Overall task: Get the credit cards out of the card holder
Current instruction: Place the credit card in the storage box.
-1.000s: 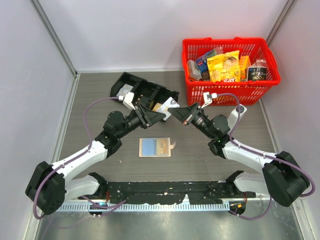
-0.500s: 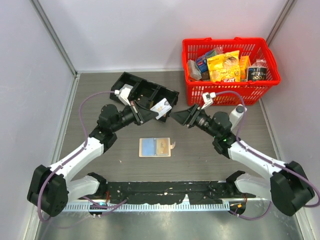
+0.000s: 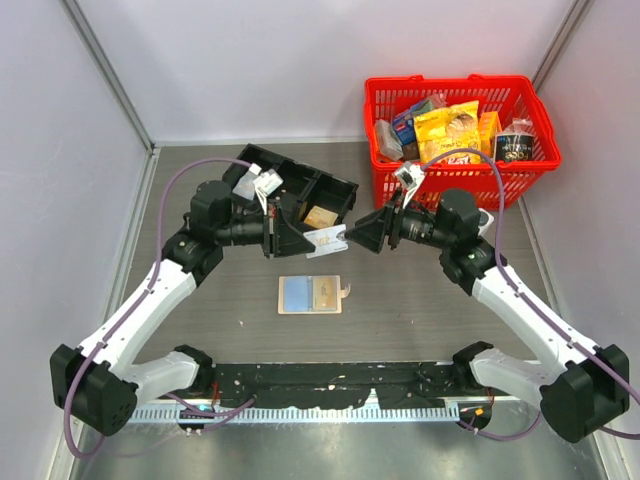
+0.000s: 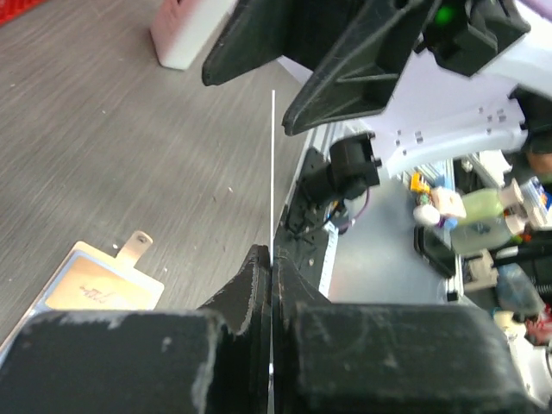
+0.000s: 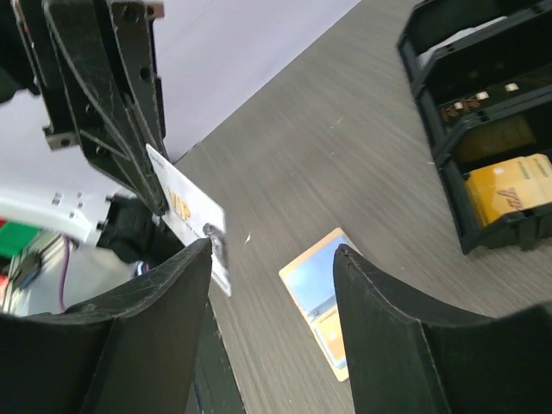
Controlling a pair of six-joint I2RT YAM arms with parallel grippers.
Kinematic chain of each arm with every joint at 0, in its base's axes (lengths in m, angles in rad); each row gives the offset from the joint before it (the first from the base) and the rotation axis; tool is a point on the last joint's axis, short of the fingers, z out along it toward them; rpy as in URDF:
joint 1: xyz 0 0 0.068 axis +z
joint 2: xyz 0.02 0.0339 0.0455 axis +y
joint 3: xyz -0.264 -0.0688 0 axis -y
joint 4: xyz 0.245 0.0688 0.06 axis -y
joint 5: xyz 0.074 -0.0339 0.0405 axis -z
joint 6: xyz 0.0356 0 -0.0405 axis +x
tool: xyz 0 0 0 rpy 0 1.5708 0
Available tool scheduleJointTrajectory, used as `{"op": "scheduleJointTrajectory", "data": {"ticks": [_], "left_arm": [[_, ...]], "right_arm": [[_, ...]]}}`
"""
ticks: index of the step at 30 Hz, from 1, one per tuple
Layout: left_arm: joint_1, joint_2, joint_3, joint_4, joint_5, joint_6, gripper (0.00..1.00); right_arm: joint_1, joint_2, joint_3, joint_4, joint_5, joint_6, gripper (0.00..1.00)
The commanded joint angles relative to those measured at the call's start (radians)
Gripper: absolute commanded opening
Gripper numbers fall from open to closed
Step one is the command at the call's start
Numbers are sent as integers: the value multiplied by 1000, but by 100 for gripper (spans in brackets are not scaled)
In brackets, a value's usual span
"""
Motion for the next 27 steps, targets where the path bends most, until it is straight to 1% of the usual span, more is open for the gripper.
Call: {"op": "scheduleJointTrajectory", "data": {"ticks": [1,3,6,8,11,17,22,24,26,27], "left_arm": [[0,-20,84,-228,116,197,0],[0,-12,98,-242,138,209,0],[-1,-1,106,-242,151,209,0],[-3,5,112,-243,156,211,0],[-11,11,120,-249,164,217,0],[-18,37,154,-314,159,259,0],[-20,48,169,-320,158,265,0],[-21,49,177,-327,161,272,0],[-21,56,181,-340,159,280,0],[-23,57,184,-343,159,282,0]], "right_arm": [[-1,24,89,-55,-197,-136,61],[-2,44,107,-53,-252,-139,59],[-1,70,115,-19,-326,-118,53],[-1,79,110,8,-347,-98,51],[-1,90,106,56,-373,-61,47],[1,100,104,71,-403,-50,42],[14,120,106,71,-427,-47,41],[19,126,106,68,-435,-49,40],[22,133,109,70,-446,-49,32],[22,134,112,70,-450,-50,20]]}}
